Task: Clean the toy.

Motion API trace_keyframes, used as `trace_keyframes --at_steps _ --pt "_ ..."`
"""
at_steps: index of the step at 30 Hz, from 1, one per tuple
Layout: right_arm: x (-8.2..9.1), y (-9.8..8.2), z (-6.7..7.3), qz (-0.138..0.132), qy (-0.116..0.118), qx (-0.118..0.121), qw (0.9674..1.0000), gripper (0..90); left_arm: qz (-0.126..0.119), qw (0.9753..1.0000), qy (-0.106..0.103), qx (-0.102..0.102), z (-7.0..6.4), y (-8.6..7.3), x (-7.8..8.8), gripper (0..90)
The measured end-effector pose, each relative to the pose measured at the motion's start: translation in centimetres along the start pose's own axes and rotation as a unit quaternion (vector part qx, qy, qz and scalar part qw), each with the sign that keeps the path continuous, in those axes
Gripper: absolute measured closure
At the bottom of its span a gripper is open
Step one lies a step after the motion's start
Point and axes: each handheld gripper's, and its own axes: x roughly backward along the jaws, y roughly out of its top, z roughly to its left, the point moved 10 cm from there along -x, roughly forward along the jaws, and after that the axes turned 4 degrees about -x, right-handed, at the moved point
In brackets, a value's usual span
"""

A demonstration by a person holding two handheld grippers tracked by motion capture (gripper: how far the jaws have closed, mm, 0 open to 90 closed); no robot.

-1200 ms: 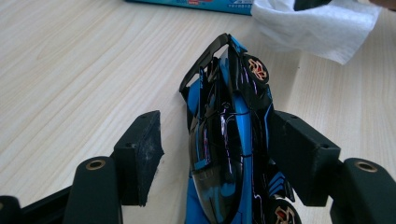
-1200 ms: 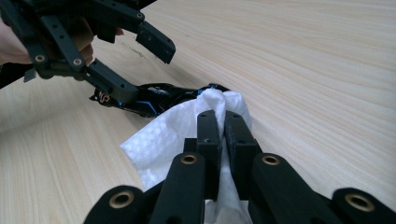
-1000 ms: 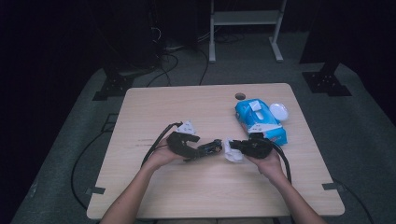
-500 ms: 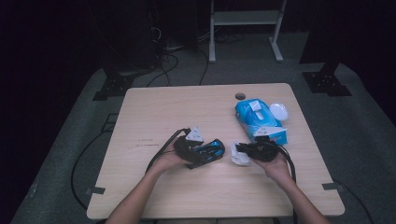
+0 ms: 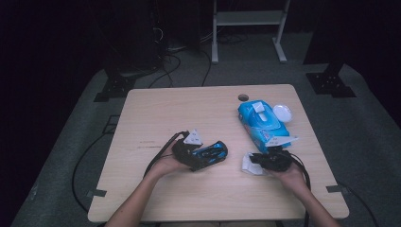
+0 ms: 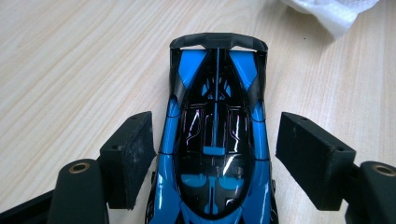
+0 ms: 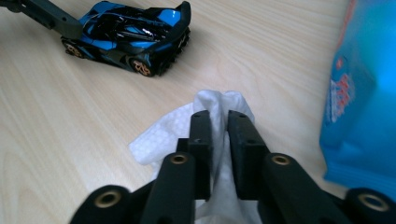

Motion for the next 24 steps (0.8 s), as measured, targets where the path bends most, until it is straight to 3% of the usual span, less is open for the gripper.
trace_keyframes --at_steps 2,4,9,11,16,20,24 --pt "0.7 -0.4 -0.1 -0.005 0.011 -0.005 0.9999 65.2 -0.005 1.0 -0.001 -0.004 -0.1 0.1 0.3 27.1" --pt "1.1 -0.6 -0.1 -0.009 0.018 -0.003 0.9998 60.2 -0.007 1.0 0.004 -0.005 0.0 0.2 0.6 27.0" --pt "2.6 -1.0 -0.9 -0.026 0.01 -0.007 0.9996 56.6 -0.015 0.9998 0.011 -0.004 0.2 0.0 1.4 24.4" --pt "3.2 -1.1 -1.0 -0.034 0.02 -0.017 0.9991 54.6 -0.021 0.9997 0.011 -0.001 0.3 -0.1 1.7 24.1" --pt "4.3 -1.3 -1.5 -0.047 0.022 -0.029 0.9982 51.9 -0.024 0.9995 0.017 0.01 0.5 -1.0 2.4 22.7" --pt "4.9 -1.5 -2.1 -0.057 0.023 -0.043 0.9972 50.3 -0.023 0.9994 0.023 0.014 0.8 -1.6 3.0 21.7" --pt "5.0 -1.5 -2.2 -0.056 0.025 -0.042 0.9973 49.1 -0.026 0.9991 0.023 0.023 0.9 -2.0 3.5 20.7"
